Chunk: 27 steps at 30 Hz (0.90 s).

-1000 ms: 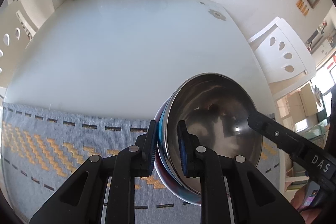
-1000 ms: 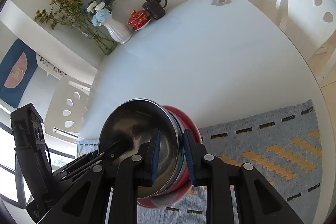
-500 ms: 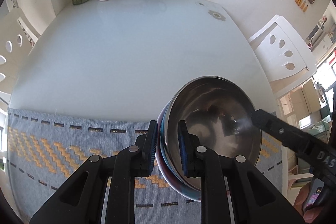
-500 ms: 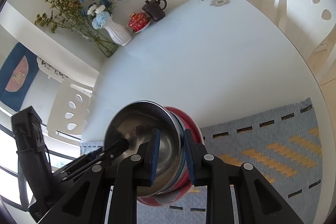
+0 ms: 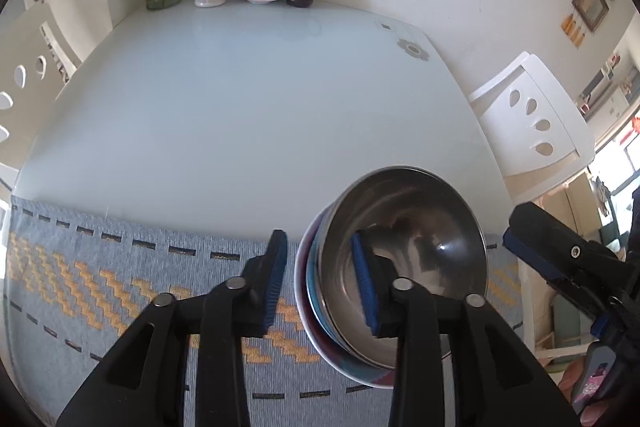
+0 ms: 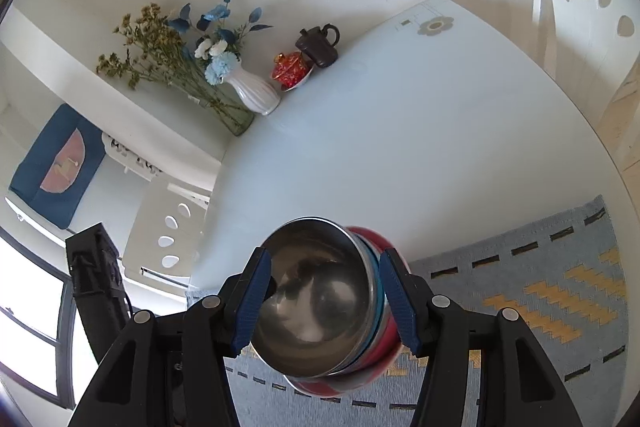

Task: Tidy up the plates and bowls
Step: 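Grasp the rim of the whole bowl stack with both tools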

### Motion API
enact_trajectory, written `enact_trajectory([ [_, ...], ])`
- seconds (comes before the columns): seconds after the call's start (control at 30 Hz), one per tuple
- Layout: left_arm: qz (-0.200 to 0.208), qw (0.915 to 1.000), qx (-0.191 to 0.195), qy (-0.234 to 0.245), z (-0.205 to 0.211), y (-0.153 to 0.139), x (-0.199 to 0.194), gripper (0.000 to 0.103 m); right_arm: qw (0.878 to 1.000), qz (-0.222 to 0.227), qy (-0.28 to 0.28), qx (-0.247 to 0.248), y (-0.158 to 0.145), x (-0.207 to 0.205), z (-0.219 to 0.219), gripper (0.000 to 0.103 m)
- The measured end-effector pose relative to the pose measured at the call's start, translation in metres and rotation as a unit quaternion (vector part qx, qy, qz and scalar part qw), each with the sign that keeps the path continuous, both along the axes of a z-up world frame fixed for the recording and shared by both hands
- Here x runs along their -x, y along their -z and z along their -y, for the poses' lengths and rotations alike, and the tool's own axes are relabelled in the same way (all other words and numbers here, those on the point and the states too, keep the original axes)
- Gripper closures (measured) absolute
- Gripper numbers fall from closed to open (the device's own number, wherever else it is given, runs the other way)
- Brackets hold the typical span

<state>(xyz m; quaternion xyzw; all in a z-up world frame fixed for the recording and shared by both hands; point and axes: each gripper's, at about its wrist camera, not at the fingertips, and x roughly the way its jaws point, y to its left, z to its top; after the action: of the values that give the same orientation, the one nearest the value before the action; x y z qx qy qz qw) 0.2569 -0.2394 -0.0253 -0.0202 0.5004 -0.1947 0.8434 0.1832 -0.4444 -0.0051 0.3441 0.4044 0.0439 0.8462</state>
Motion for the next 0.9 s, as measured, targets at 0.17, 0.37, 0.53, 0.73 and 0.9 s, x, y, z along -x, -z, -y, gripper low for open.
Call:
enact_trajectory([
  [0.17, -0.006, 0.9999, 0.003, -0.009, -0.004, 0.005, -0.002, 0.065, 0.997, 0.044, 0.028, -0.059, -0.001, 0.012, 0.014, 0.044],
  [0.37, -0.018, 0.9995, 0.019, -0.016, -0.009, 0.013, -0.003, 0.063, 0.999, -0.015, 0.021, -0.043, 0.023, 0.004, 0.013, 0.040],
  [0.53, -0.038, 0.9988, 0.028, -0.014, -0.007, 0.027, -0.004, 0.064, 0.998, -0.053, 0.008, -0.036, 0.050, -0.002, 0.005, 0.040],
  [0.73, -0.063, 0.9971, 0.040, -0.017, -0.008, 0.043, -0.002, 0.063, 0.996, -0.065, 0.008, -0.063, 0.067, -0.006, 0.004, 0.040],
  [0.9, -0.073, 0.9960, 0.052, -0.008, -0.007, 0.047, -0.004, 0.063, 0.994, -0.071, 0.004, -0.083, 0.075, -0.008, 0.003, 0.040],
])
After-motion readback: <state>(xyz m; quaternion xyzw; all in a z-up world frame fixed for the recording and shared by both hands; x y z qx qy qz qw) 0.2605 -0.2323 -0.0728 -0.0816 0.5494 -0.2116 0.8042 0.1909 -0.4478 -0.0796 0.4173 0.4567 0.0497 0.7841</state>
